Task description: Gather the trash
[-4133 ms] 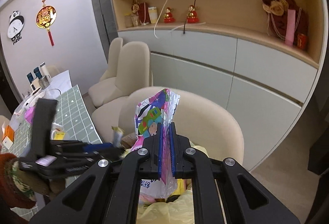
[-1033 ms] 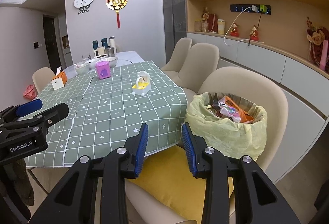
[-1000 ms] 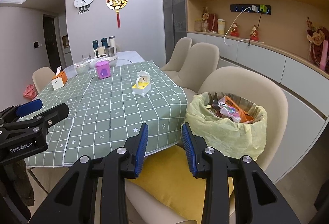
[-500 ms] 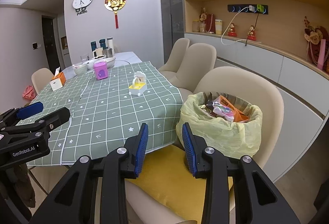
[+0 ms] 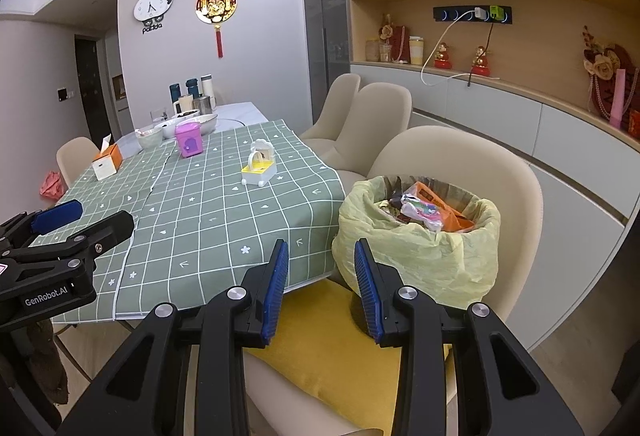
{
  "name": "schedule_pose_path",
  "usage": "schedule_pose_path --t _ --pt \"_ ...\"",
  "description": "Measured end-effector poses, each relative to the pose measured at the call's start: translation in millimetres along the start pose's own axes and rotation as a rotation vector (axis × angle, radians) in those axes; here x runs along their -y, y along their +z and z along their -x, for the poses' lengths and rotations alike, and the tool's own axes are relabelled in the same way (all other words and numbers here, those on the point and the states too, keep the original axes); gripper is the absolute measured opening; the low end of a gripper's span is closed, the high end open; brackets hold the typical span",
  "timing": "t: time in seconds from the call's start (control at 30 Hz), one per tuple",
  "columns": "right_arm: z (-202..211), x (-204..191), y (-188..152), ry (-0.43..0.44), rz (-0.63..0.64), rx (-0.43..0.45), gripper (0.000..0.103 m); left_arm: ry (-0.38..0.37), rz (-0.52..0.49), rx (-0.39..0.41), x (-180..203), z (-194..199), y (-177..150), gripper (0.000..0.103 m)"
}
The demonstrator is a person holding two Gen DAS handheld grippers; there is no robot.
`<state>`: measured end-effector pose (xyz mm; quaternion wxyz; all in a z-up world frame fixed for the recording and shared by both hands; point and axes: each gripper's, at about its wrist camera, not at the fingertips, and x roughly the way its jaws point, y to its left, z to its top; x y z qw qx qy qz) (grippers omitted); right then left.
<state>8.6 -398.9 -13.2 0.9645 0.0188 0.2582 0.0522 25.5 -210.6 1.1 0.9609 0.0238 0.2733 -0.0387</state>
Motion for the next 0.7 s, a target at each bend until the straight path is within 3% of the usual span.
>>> schedule_pose_path --t 0.4,0.53,0.7 --pt "-2 0 1 -0.008 0.002 0.005 0.033 -0.019 -0.004 0.002 -1 -6 -3 0.087" --pt "-13 -5 1 -0.024 0.017 -0.016 0.033 -0.039 0.035 -0.025 -11 -24 1 0.086" --pt "-50 -19 6 -0.029 0.019 -0.063 0.033 0.004 0.069 -0.073 -40 -58 6 0.086"
